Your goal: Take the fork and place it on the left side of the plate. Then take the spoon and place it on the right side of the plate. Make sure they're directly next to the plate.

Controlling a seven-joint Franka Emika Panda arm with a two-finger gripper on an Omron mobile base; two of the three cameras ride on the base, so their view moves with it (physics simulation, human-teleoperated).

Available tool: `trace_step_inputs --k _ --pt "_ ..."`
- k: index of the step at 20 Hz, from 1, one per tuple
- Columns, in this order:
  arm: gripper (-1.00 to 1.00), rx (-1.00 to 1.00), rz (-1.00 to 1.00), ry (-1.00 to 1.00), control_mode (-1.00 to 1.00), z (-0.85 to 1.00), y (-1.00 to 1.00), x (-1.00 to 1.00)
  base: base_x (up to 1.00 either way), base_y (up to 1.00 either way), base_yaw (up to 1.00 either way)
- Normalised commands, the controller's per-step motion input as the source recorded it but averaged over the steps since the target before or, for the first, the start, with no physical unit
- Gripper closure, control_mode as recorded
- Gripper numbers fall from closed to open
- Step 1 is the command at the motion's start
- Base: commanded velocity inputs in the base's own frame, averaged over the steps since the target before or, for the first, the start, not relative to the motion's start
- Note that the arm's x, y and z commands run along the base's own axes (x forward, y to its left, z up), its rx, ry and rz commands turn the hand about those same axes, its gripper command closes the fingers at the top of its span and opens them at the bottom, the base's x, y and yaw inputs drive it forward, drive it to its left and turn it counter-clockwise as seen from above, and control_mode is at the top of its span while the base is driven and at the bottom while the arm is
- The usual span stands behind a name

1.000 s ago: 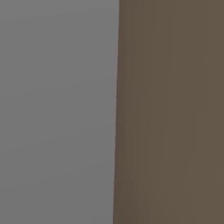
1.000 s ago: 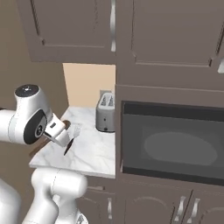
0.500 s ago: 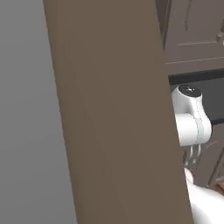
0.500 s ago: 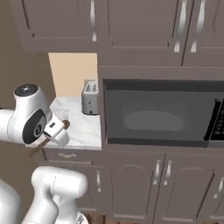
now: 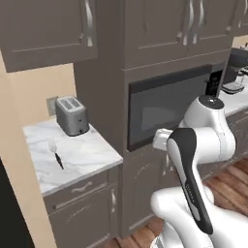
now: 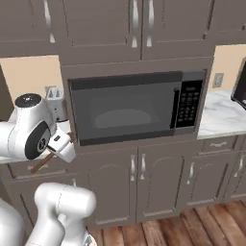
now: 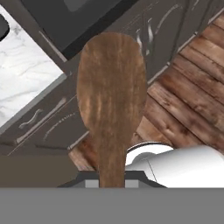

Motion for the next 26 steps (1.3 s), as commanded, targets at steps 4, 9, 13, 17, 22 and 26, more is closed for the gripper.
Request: trace_step_inputs --k 4,9,13,17,22,26 --pt "1.0 0.0 0.0 0.0 1.0 0.0 0.0 0.0 -0.01 -0.34 -0.52" --pt "1.0 0.0 0.0 0.0 1.0 0.0 0.0 0.0 0.0 -0.26 -0.54" --pt "1.0 0.0 0.0 0.0 1.0 0.0 0.0 0.0 0.0 -0.21 -0.57" --pt "1.0 0.0 0.0 0.0 1.0 0.0 0.0 0.0 0.0 -0.21 -0.6" --pt "1.0 0.0 0.0 0.0 1.0 0.0 0.0 0.0 0.0 -0.18 -0.62" --pt "1.0 0.0 0.0 0.0 1.0 0.0 0.0 0.0 0.0 -0.15 -0.62"
